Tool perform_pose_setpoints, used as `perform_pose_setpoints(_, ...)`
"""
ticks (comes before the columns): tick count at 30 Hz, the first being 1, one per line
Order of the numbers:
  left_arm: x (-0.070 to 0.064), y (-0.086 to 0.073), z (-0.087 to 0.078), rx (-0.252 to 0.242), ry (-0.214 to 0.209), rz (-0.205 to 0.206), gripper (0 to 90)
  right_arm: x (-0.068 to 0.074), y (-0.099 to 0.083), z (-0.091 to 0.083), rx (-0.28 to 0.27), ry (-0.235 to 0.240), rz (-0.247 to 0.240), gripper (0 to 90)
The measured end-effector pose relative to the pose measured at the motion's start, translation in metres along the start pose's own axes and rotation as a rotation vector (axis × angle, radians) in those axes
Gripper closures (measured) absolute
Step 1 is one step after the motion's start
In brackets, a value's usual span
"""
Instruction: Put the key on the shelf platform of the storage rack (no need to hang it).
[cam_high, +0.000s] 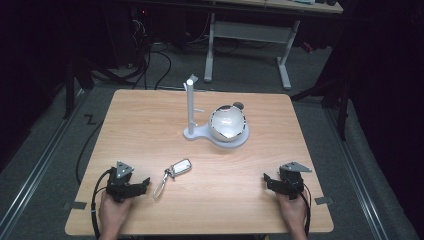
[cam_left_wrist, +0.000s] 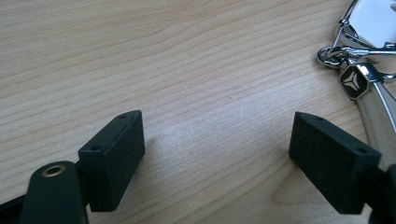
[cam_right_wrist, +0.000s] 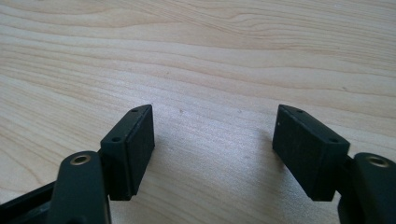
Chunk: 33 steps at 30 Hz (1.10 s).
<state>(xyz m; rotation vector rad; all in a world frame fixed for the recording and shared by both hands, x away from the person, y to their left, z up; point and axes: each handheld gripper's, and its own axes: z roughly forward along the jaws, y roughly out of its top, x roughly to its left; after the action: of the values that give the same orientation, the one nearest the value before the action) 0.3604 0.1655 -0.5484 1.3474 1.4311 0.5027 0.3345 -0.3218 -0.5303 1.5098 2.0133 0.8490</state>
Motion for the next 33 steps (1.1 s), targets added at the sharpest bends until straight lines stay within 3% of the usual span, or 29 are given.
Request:
perform_pose_setpoints(4, -0.0001, 0.0000, 0.0000, 0.000, 0.002, -0.001, 18.5, 0.0000, 0.0000, 0.0001, 0.000, 0.000, -0.004, 29.8)
perform_pose_setpoints(8, -0.0031, -0.0005, 0.0022, -0.017, 0.032, -0.015, 18.4, -0.0001, 0.0000, 0.0001, -0.001, 0.000, -0.006, 29.6)
perform_pose_setpoints(18, -0.0042, -0.0013, 0.0005, -0.021, 0.034, -0.018, 20.2, 0.0003, -0.0002, 0.0000, 0.000, 0.002, -0.007, 29.4)
perform_pose_setpoints(22, -0.0068, -0.0014, -0.0003, -0.017, 0.021, -0.008, 25.7, 0.0003, -0.0002, 0.0000, 0.000, 0.002, -0.006, 29.4)
perform_pose_setpoints(24, -0.0055, 0.0009, -0.0007, -0.016, 0.026, -0.015, 33.1, 0.0003, -0.0002, 0.0000, 0.000, 0.002, -0.006, 29.4)
perform_pose_setpoints(33, -0.0071, 0.0063, -0.0065, -0.038, 0.016, -0.028, 34.6, 0.0003, -0.0002, 0.0000, 0.000, 0.002, -0.006, 29.3)
